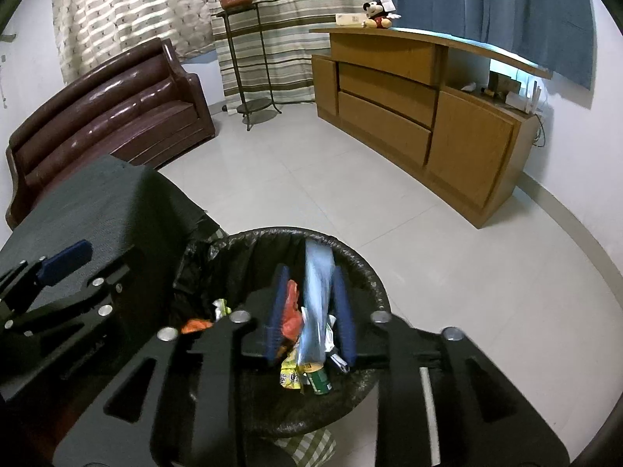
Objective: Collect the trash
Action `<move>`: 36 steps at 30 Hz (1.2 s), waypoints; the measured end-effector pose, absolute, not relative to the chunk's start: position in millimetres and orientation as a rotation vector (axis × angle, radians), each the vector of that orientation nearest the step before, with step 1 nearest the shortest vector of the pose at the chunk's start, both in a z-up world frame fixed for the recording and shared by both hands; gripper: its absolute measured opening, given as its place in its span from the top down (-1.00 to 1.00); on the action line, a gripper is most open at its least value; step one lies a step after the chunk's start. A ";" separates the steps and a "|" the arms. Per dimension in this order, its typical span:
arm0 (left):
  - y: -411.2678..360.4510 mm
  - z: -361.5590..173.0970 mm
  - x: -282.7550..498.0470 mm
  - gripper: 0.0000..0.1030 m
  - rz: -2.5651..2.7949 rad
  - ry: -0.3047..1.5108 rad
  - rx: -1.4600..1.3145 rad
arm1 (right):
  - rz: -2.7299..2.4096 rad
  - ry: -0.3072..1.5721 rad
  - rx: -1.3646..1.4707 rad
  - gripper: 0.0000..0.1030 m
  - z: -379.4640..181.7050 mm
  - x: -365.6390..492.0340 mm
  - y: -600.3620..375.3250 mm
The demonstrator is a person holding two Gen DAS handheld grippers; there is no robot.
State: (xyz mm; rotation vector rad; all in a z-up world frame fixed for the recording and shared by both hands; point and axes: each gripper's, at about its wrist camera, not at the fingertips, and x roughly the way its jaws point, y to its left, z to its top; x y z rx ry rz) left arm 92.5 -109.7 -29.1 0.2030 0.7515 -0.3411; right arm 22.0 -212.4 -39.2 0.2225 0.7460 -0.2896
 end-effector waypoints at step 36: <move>-98.4 -18.1 81.7 -0.40 -0.335 0.727 0.170 | -0.343 0.702 0.193 -0.09 -18.8 -1.4 -199.5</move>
